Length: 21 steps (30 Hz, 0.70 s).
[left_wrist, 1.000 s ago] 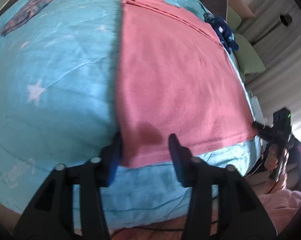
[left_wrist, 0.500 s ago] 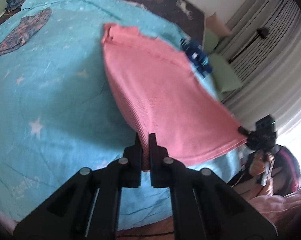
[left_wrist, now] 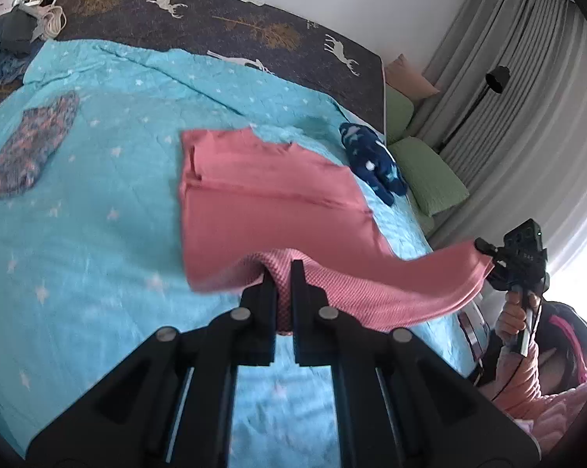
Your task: Fold small clothes
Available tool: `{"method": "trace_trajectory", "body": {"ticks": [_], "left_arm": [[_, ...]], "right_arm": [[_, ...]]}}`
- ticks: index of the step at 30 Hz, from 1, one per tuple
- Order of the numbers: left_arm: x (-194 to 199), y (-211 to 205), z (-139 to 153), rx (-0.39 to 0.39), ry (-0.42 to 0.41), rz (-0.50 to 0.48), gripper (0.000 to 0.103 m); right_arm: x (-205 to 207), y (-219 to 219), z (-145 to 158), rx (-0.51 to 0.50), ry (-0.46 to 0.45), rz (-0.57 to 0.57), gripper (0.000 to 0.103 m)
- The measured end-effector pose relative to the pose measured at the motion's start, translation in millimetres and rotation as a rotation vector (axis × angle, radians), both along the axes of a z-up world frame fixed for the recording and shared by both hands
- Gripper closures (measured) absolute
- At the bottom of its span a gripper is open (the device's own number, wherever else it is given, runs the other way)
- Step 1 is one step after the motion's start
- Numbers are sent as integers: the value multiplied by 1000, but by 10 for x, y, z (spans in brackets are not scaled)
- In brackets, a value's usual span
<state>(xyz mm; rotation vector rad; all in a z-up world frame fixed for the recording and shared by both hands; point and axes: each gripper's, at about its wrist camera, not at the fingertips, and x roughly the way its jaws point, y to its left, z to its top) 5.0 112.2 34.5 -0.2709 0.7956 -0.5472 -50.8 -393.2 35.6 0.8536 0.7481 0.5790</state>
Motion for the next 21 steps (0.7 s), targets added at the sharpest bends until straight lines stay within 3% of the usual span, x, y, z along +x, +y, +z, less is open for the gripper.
{"method": "trace_trajectory", "body": {"ticks": [6, 11, 21], "left_arm": [[609, -75, 137, 35, -34, 28, 96], [1244, -231, 146, 67, -40, 52, 96], [2531, -492, -144, 78, 47, 111, 96]], "right_arm": [[565, -52, 189, -47, -4, -42, 98], [1174, -88, 159, -84, 34, -91, 98], [2360, -234, -124, -80, 117, -164, 98]]}}
